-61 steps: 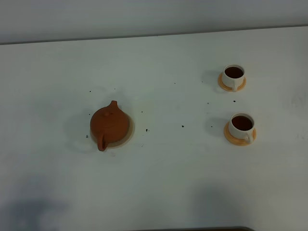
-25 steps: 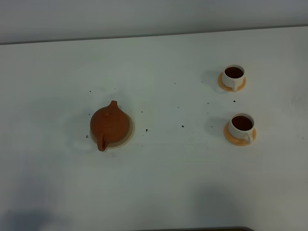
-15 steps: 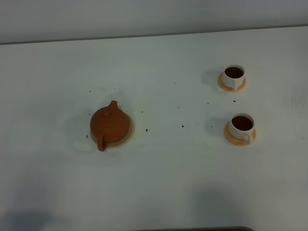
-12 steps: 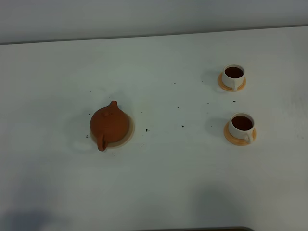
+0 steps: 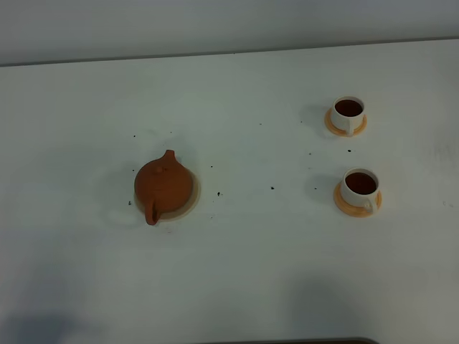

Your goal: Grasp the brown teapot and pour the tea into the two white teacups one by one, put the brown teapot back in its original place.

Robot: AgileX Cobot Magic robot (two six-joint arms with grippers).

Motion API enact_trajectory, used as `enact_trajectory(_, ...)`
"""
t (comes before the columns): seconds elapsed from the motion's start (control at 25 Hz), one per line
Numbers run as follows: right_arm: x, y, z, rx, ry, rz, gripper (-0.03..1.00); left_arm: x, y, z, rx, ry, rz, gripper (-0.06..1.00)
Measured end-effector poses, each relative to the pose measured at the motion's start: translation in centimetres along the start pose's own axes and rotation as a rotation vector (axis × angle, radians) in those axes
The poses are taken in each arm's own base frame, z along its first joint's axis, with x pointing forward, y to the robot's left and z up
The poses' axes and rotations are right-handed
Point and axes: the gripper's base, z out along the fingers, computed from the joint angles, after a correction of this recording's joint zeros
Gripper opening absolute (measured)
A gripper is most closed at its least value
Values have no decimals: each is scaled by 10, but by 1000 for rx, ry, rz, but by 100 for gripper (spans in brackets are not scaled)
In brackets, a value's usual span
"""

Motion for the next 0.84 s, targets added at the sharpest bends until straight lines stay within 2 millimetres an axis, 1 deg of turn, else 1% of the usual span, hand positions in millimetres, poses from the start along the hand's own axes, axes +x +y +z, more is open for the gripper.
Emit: enact_trajectory(0.84, 0, 0, 0, 0, 0, 0, 24, 0, 0, 0, 0, 0, 0, 47)
